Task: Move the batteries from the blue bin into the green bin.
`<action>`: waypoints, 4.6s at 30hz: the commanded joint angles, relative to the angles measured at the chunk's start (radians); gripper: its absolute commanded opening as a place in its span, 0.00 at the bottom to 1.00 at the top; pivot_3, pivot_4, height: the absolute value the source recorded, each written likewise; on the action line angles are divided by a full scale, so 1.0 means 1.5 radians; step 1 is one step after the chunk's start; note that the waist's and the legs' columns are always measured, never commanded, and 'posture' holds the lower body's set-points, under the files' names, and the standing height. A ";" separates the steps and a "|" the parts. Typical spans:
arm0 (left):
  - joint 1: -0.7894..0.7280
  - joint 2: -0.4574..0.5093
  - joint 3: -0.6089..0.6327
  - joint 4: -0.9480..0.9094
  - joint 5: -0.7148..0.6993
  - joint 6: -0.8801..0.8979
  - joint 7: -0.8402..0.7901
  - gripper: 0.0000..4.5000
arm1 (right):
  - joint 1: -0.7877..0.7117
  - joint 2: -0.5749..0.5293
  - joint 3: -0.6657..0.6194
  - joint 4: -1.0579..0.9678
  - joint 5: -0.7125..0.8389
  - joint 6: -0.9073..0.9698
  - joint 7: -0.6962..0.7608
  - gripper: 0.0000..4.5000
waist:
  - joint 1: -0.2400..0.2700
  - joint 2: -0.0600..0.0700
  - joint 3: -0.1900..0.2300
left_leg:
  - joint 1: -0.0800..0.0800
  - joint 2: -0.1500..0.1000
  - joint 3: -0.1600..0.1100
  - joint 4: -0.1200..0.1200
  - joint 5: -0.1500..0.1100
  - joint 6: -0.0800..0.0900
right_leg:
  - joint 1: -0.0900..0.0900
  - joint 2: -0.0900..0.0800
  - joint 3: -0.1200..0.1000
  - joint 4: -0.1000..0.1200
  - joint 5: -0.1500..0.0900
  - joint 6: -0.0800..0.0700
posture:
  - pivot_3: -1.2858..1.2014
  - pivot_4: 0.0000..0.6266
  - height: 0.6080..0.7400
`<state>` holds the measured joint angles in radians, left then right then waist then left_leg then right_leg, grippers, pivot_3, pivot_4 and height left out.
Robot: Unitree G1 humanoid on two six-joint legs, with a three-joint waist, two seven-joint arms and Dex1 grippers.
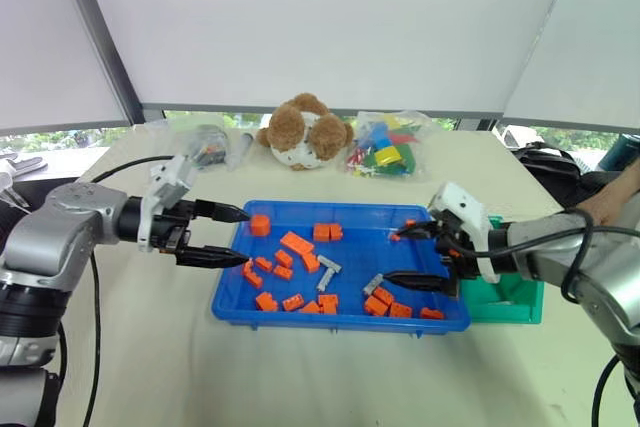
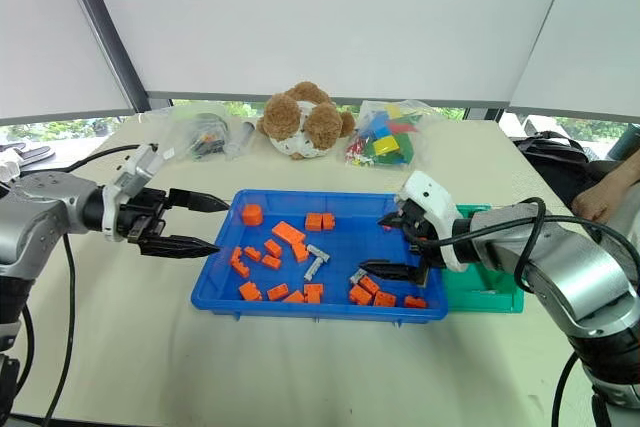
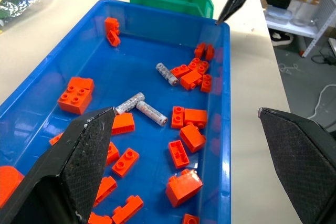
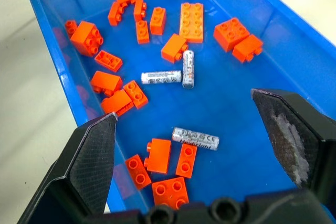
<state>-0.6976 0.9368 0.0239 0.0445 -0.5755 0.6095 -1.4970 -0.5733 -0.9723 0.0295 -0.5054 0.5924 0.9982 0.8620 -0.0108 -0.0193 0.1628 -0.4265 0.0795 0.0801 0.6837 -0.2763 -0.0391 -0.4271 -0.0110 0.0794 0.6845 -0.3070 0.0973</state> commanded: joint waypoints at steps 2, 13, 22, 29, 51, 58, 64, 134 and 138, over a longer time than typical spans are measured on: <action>-0.002 0.009 0.012 -0.006 -0.001 -0.014 -0.008 1.00 | -0.023 0.007 0.001 -0.013 0.006 0.003 -0.001 0.99 | -0.001 0.000 0.000 | 0.000 0.000 0.000 0.000 0.000 0.000 | 0.000 0.000 0.000 0.000 0.000 0.000 | 0.52 0.24 0.95; 0.001 0.011 0.024 -0.013 -0.005 -0.014 0.006 1.00 | -0.039 0.024 0.027 0.002 -0.006 -0.003 -0.006 0.99 | -0.001 0.000 0.000 | 0.000 0.000 0.000 0.000 0.000 0.000 | 0.000 0.000 0.000 0.000 0.000 0.000 | 0.52 0.24 0.95; 0.008 0.005 0.018 -0.014 0.000 -0.023 0.018 1.00 | -0.088 0.087 0.110 0.073 -0.072 -0.018 -0.035 0.99 | -0.002 0.000 0.000 | 0.000 0.000 0.000 0.000 0.000 0.000 | 0.000 0.000 0.000 0.000 0.000 0.000 | 0.52 0.24 0.95; 0.006 0.001 0.014 -0.015 0.004 -0.032 0.027 1.00 | -0.141 0.176 0.236 0.215 -0.210 -0.100 -0.064 0.99 | -0.003 0.000 0.000 | 0.000 0.000 0.000 0.000 0.000 0.000 | -0.001 0.000 0.000 0.000 0.000 0.000 | 0.52 0.24 0.95; 0.014 0.005 0.014 -0.039 0.010 -0.036 0.053 1.00 | -0.192 0.336 0.300 0.496 -0.419 -0.268 -0.051 0.99 | -0.005 0.000 0.000 | 0.000 0.000 0.001 0.000 0.000 0.000 | -0.001 0.000 0.000 0.001 0.000 0.000 | 0.52 0.24 0.95; 0.020 0.002 0.015 -0.047 0.014 -0.040 0.062 1.00 | -0.188 0.347 0.295 0.503 -0.426 -0.262 -0.023 0.81 | -0.005 0.000 0.000 | 0.000 0.000 0.001 0.000 0.000 0.000 | -0.001 0.000 0.000 0.001 0.000 0.000 | 0.52 0.24 0.95; 0.022 -0.001 0.014 -0.047 0.016 -0.043 0.070 1.00 | -0.182 0.349 0.292 0.478 -0.425 -0.235 -0.002 0.10 | -0.004 0.000 0.000 | 0.000 0.000 0.001 0.000 0.000 0.000 | -0.001 0.000 0.000 0.001 0.000 0.000 | 0.52 0.24 0.95; 0.021 -0.019 0.008 -0.036 0.040 -0.056 0.061 1.00 | -0.169 0.362 0.290 0.339 -0.290 -0.044 -0.054 0.99 | -0.004 0.000 0.000 | 0.000 0.001 0.001 0.000 0.000 0.000 | -0.001 0.001 0.000 0.000 0.000 0.000 | 0.52 0.24 0.95; 0.024 -0.019 0.007 -0.041 0.037 -0.052 0.065 1.00 | -0.169 0.371 0.299 0.347 -0.302 -0.050 -0.053 0.99 | -0.004 0.000 0.000 | 0.000 0.001 0.001 0.000 0.000 0.000 | -0.001 0.000 0.000 0.000 0.000 0.000 | 0.52 0.24 0.95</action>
<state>-0.6610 0.8932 -0.0024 0.0135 -0.5035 0.5249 -1.4045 -0.8024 -0.4257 0.4711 0.0236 0.1507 0.9409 0.7801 -0.0165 -0.0187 0.1629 -0.4268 0.0803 0.0813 0.6832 -0.2765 -0.0386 -0.4285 -0.0103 0.0796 0.6850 -0.3070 0.0974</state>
